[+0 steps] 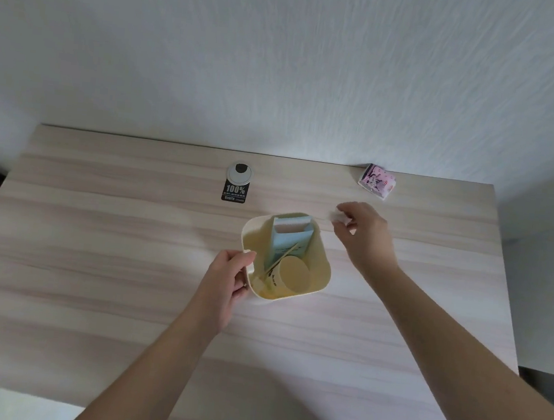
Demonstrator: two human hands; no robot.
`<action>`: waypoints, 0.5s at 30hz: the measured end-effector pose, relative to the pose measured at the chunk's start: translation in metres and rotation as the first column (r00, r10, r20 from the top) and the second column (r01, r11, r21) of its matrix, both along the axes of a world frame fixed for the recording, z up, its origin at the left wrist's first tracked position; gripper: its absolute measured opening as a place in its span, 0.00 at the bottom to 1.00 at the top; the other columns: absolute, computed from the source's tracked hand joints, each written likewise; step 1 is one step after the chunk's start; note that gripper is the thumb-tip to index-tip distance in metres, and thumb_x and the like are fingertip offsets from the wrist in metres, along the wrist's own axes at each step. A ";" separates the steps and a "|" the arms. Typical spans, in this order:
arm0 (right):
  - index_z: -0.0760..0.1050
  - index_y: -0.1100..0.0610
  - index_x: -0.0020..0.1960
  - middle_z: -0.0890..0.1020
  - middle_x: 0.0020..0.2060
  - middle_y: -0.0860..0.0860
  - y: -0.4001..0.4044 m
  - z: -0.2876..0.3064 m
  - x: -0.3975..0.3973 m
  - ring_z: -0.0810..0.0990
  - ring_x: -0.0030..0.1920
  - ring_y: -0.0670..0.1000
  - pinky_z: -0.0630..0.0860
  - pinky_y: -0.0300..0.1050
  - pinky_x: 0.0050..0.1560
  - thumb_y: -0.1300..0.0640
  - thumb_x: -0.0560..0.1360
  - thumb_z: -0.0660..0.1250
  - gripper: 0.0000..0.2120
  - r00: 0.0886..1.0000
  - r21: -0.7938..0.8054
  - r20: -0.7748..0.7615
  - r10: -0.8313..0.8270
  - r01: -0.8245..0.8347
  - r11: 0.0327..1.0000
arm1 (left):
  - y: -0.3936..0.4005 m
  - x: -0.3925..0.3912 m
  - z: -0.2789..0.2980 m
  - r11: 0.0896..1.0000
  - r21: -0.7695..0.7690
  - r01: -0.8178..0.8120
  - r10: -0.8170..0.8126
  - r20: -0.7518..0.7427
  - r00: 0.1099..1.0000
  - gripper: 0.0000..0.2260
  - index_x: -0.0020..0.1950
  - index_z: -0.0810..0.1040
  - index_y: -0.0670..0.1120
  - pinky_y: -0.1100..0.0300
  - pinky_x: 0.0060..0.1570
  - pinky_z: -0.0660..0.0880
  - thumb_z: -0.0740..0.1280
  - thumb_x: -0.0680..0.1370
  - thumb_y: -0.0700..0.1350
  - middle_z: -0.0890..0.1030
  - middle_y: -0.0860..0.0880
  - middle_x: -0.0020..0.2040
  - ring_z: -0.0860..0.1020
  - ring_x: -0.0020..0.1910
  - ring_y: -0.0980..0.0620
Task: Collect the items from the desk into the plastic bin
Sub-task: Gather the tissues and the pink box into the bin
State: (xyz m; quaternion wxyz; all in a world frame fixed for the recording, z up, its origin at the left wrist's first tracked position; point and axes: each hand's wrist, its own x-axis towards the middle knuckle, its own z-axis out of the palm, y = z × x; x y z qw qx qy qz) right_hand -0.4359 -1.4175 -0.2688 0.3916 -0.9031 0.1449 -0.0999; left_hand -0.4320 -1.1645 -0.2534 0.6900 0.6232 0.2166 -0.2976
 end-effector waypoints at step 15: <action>0.82 0.54 0.56 0.85 0.48 0.49 0.021 0.052 -0.046 0.82 0.43 0.50 0.78 0.44 0.44 0.68 0.73 0.66 0.17 0.975 -0.029 0.071 0.209 -0.208 0.978 | -0.039 0.010 -0.005 0.998 -0.054 0.022 -0.022 -0.005 1.000 0.12 0.42 0.69 0.45 0.61 0.25 0.57 0.70 0.70 0.47 0.65 0.55 0.24 0.60 0.22 0.56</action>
